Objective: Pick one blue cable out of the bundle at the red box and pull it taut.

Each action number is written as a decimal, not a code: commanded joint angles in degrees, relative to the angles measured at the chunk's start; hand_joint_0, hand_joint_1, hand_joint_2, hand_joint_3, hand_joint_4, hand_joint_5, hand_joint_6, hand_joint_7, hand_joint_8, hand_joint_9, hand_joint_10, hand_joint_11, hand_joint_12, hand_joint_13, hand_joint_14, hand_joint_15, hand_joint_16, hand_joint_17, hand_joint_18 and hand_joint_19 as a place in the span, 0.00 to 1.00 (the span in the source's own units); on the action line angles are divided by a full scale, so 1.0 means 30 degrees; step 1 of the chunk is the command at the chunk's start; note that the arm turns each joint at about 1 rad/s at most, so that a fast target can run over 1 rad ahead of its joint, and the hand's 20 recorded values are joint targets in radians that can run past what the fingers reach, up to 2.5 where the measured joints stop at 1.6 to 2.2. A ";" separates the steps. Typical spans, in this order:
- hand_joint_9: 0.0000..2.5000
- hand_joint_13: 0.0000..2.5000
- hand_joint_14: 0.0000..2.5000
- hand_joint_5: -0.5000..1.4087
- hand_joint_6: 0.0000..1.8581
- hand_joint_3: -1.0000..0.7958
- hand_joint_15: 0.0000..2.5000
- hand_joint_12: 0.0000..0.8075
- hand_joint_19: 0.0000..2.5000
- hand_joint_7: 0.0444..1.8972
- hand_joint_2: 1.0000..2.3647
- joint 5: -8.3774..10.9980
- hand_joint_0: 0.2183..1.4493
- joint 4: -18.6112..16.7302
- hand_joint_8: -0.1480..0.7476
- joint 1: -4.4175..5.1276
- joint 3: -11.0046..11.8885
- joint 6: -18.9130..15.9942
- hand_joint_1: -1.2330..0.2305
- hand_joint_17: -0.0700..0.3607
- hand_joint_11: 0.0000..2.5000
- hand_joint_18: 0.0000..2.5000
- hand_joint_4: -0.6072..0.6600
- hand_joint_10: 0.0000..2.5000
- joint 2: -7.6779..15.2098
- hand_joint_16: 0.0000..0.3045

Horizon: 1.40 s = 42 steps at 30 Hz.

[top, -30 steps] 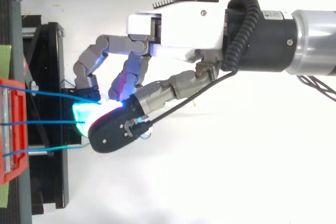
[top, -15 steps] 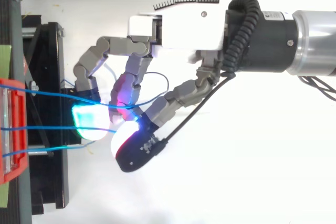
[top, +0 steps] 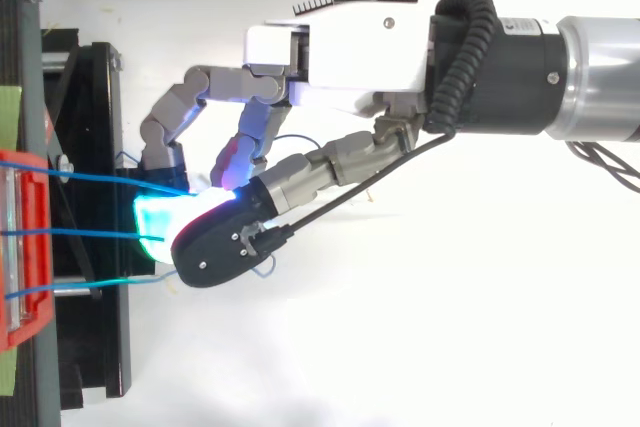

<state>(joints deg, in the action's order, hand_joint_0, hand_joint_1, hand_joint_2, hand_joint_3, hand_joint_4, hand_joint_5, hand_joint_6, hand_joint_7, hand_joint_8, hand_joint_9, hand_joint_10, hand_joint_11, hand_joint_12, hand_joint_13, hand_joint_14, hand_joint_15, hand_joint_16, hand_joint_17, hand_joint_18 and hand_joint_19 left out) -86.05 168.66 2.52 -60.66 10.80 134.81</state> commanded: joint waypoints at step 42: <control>0.51 0.41 0.01 0.19 0.49 0.33 0.24 0.47 0.25 0.41 0.01 0.0089 0.30 0.0176 0.56 -0.0548 -0.0170 0.2990 0.35 0.43 0.49 0.35 0.51 0.00 0.0005 0.17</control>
<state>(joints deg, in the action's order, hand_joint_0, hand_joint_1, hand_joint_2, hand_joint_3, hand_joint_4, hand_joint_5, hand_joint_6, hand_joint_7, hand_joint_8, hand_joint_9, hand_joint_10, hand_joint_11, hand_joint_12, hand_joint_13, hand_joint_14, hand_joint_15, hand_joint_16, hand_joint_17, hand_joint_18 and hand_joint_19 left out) -85.80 169.19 0.97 -61.18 19.81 134.82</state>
